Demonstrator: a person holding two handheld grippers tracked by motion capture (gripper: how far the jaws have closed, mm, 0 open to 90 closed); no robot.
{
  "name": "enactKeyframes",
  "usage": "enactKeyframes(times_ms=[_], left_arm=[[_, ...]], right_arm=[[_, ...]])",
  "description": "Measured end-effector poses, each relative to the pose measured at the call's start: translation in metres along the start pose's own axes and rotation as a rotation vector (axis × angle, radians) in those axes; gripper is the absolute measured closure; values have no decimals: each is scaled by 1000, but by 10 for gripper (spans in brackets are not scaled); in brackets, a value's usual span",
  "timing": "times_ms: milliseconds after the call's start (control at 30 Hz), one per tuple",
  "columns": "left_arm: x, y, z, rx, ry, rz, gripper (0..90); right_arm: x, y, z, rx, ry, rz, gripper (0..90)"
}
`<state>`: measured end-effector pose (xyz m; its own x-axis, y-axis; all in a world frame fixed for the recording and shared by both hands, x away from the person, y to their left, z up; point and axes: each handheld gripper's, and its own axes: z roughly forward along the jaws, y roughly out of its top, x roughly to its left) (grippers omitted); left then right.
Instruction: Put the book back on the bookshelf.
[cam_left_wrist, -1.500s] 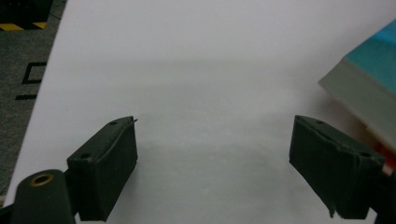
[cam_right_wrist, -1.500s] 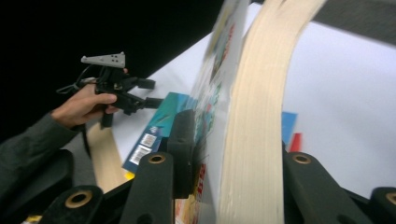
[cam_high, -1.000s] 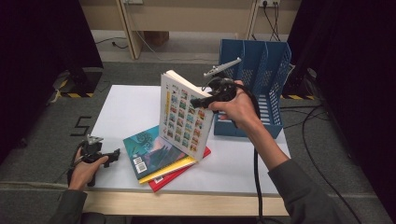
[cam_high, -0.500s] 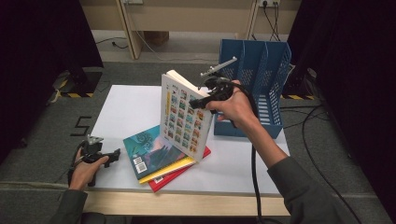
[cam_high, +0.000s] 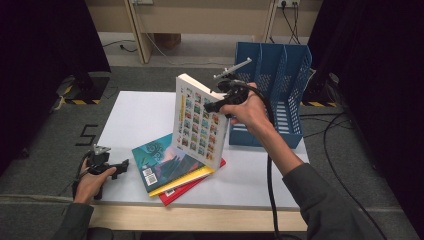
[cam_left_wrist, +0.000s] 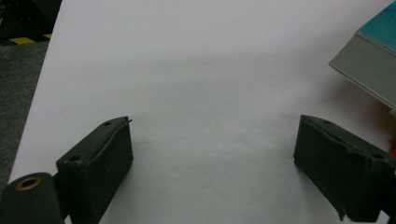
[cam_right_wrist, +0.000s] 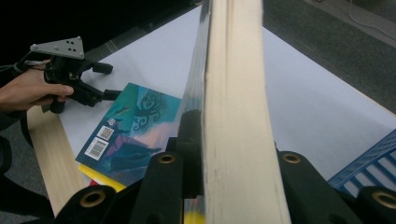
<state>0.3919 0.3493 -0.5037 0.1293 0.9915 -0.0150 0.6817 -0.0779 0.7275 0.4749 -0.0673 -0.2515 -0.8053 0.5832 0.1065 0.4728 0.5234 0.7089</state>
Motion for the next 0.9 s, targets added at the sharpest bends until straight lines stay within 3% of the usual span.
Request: enactKeyframes(times_ms=[500,600,633,900], left_arm=[[0,0,0,0,-2,0,101],[0,0,0,-1,-3,1,100],[0,0,0,-1,-2,1,99],[0,0,1,-2,-2,0,97]], right_arm=[[13,39,-25,67,-125,-117,741],[12,42,-33,60,-140,-115,741],[10,43,-41,35,-152,-101,741],[2,44,-78,-13,-191,-78,740]])
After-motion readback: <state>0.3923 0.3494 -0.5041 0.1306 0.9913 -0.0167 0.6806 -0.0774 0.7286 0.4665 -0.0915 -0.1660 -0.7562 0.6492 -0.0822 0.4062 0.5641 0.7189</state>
